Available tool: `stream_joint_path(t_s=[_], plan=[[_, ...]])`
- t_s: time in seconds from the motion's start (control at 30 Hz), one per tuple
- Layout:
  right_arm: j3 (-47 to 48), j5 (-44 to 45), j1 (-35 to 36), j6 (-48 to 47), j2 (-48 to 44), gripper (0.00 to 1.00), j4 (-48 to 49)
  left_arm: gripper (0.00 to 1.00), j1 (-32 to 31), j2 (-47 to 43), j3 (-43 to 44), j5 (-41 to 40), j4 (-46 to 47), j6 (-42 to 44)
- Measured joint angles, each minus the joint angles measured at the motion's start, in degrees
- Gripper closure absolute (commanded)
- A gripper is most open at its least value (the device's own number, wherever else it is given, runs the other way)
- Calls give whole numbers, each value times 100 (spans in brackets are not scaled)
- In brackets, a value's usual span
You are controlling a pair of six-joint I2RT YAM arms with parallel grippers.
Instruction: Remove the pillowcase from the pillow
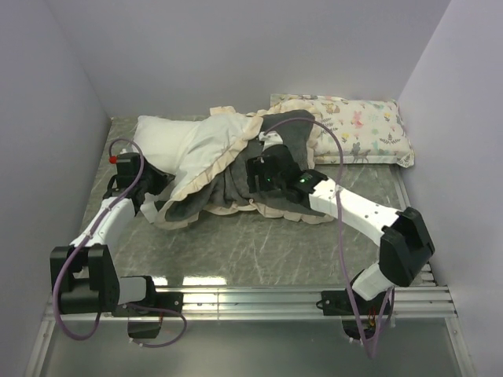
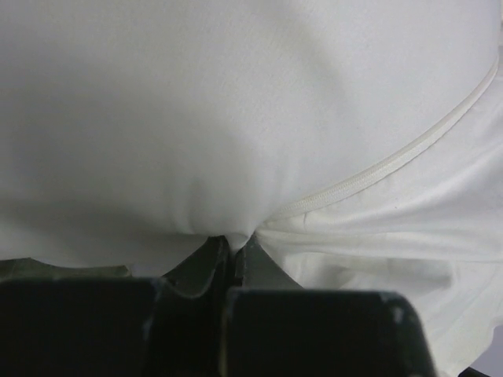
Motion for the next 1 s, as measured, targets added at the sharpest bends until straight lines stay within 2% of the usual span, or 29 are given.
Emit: stream_joint_path(t_s=[0.07, 0.17, 0.2, 0.33, 0.47, 0.6, 0.67, 0.73, 0.87, 1.0], plan=[[166, 280, 129, -26, 258, 28, 59, 100, -9, -22, 2, -42, -11, 4], [487, 837, 232, -37, 723, 78, -28, 100, -15, -122, 28, -107, -138, 20], [527, 1008, 223, -31, 817, 99, -59, 100, -17, -175, 66, -142, -223, 31], [535, 1399, 157, 173, 769, 100, -238, 100, -44, -374, 273, -127, -557, 90], [472, 1303, -50, 345, 310, 100, -350, 100, 17, -544, 411, 129, -831, 138], [398, 1266, -903, 444, -387, 100, -636, 100, 697, -780, 413, 407, -1086, 234], [367, 1045, -1451, 570, -664, 100, -748, 100, 1176, -949, 415, 669, -1204, 247], [323, 605, -1823, 713, -857, 100, -758, 100, 1373, -1051, 415, 872, -1257, 245], [157, -243, -2256, 907, -1141, 100, -887, 100, 1753, -1224, 415, 1434, -1530, 245], [-105, -739, -2444, 962, -1370, 99, -918, 100, 1847, -1231, 400, 1679, -1598, 256]])
